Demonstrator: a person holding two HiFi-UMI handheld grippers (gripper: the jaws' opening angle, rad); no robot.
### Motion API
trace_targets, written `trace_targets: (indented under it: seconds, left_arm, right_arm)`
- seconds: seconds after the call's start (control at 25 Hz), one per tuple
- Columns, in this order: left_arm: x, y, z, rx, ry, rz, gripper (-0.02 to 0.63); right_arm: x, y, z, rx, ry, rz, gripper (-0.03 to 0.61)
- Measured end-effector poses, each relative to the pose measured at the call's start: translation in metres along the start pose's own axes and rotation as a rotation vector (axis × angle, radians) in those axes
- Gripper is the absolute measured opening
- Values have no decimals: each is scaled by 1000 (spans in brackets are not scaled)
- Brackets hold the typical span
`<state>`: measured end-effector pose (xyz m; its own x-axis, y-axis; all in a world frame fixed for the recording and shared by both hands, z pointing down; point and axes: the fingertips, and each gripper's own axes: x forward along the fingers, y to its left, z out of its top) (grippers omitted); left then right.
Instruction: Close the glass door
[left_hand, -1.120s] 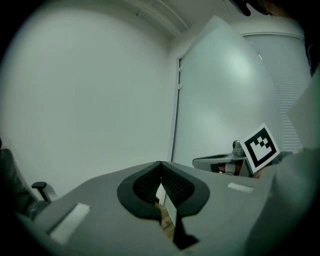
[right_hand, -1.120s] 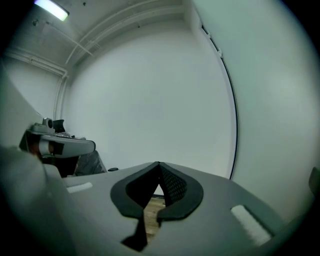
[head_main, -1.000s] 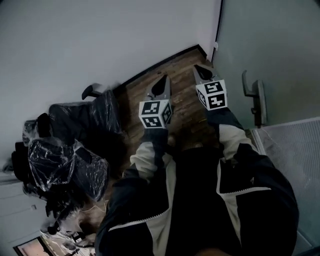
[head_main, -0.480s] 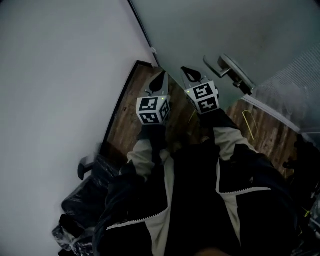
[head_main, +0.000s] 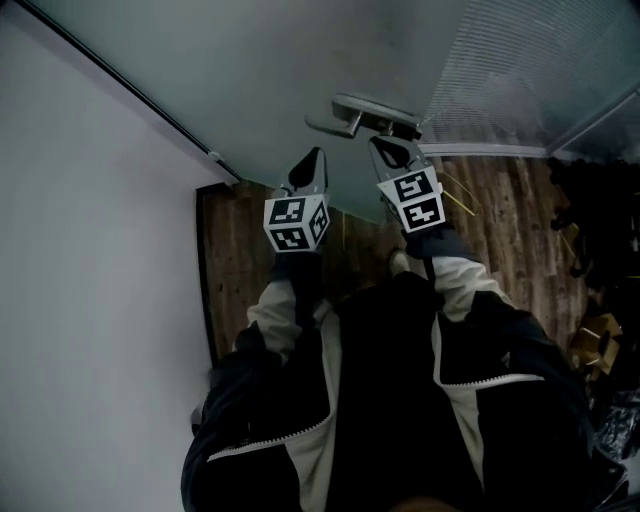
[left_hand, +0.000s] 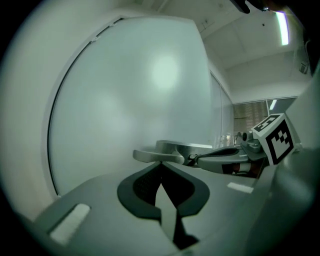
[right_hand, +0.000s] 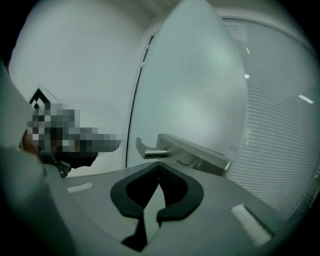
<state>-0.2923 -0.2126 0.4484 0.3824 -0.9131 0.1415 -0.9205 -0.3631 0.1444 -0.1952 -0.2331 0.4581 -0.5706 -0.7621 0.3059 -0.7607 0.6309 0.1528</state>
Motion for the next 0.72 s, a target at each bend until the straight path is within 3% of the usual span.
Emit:
trace_targets:
  seconds: [0.16, 0.24, 0.32, 0.36, 0.4, 0.52, 0.64, 0.72]
  left_arm:
    - [13, -16, -2, 3, 6, -52, 2]
    - [14, -17, -1, 3, 4, -58, 2]
    - [15, -17, 2, 1, 1, -59, 2]
    - [14, -16, 3, -1, -1, -58, 2]
    - [13, -14, 4, -4, -4, -56, 3]
    - [10, -9, 5, -11, -9, -52, 2]
    - [8, -4, 6, -15, -9, -45, 3]
    - [8, 0, 5, -18, -6, -41, 3]
  right_arm:
    - [-13, -19, -4, -11, 7, -62, 5]
    - [-13, -16, -2, -90, 18, -67, 5]
    - [-10, -7, 3, -252, 49, -58, 6]
    - [-7, -1, 6, -347, 66, -49, 34]
    - [-3, 5, 9, -441, 80, -41, 100]
    - [12, 17, 17, -697, 115, -43, 180]
    - [29, 23, 19, -897, 165, -51, 270]
    - [39, 25, 17, -999, 196, -51, 278]
